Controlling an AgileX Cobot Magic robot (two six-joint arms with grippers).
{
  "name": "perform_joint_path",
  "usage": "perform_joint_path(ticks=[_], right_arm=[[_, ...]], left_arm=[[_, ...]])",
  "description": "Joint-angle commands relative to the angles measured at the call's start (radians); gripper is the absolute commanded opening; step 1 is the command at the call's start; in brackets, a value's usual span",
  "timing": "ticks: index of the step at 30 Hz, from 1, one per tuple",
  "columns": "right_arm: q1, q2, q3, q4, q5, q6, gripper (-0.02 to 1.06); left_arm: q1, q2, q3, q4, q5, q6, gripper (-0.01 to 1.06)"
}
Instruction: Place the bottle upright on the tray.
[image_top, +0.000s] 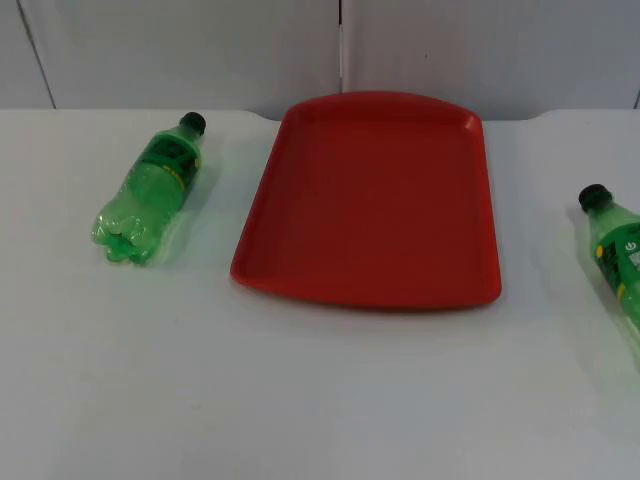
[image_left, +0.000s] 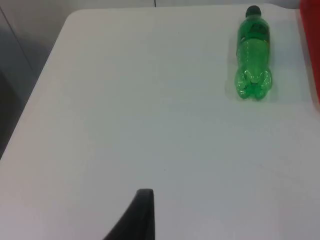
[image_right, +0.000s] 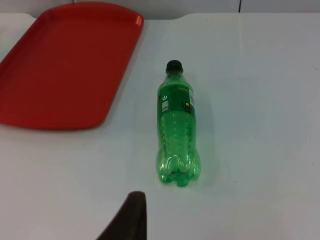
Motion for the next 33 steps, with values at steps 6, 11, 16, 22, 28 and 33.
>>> perform_joint_path(ticks=[6, 11, 16, 22, 28, 33], right_arm=[[-0.007, -0.002, 0.001, 0.002, -0.009, -0.004, 1.02], [-0.007, -0.002, 0.001, 0.002, -0.009, -0.004, 1.02], [-0.007, -0.002, 0.001, 0.002, -0.009, -0.004, 1.02], [-0.007, -0.002, 0.001, 0.002, -0.009, -0.004, 1.02], [-0.007, -0.002, 0.001, 0.002, -0.009, -0.004, 1.02], [-0.007, -0.002, 0.001, 0.002, -0.009, -0.004, 1.02]], left_arm=[[0.003, 0.007, -0.082, -0.018, -0.022, -0.003, 1.05], [0.003, 0.058, -0.124, -0.028, -0.022, -0.003, 1.05], [0.003, 0.149, -0.165, -0.036, -0.029, -0.007, 1.05], [0.003, 0.189, -0.175, -0.041, -0.048, -0.007, 1.05], [0.003, 0.217, -0.175, -0.052, -0.091, -0.007, 1.05], [0.003, 0.254, -0.175, -0.076, -0.129, -0.007, 1.05]])
